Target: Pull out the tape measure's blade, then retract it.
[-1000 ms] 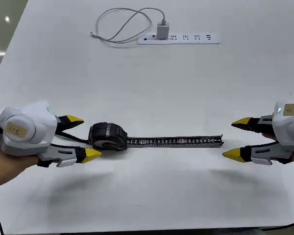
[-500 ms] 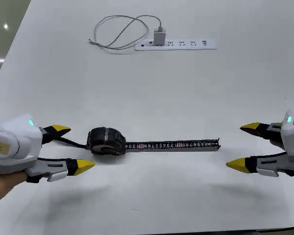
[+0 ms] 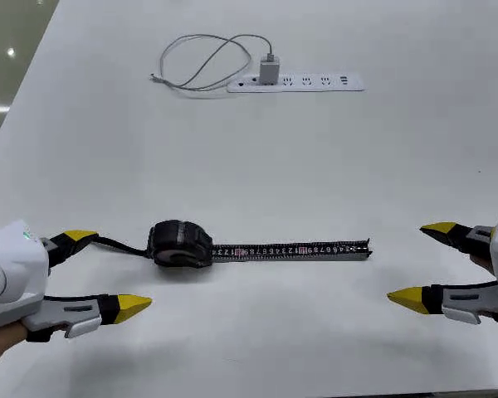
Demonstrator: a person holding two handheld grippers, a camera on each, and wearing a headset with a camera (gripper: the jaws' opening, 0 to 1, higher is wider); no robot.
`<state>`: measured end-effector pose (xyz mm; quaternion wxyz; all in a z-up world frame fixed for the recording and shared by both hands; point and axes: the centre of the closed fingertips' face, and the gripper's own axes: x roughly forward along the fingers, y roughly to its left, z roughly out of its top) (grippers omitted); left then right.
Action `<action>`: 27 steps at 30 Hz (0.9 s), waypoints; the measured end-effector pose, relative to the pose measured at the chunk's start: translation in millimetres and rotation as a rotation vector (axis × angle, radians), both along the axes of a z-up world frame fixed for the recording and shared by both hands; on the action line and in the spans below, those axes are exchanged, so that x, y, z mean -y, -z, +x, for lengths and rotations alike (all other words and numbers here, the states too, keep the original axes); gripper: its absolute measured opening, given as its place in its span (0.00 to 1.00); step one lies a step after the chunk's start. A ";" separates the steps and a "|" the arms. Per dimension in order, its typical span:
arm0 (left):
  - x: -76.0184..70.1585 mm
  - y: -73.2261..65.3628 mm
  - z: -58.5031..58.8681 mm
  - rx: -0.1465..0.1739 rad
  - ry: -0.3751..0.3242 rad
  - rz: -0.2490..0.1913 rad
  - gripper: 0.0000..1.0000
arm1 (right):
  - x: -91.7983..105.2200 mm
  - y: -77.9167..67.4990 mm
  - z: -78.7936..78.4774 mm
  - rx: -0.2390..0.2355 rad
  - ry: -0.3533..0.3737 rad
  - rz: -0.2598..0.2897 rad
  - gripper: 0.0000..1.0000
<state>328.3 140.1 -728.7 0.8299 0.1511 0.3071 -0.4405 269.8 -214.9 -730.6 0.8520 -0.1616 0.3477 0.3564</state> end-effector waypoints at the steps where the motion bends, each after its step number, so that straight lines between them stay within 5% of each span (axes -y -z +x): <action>1: -0.9 -0.1 -1.2 0.002 -0.004 -0.003 0.77 | 0.9 0.2 -0.5 0.003 0.008 -0.004 0.69; 15: -8.5 -3.0 -19.5 0.004 -0.061 -0.068 0.83 | -2.6 -3.7 -17.2 0.013 0.048 0.024 0.77; 27: -15.8 4.7 -35.6 0.006 -0.093 -0.056 0.87 | 2.7 -1.7 -33.9 -0.002 0.069 0.023 0.84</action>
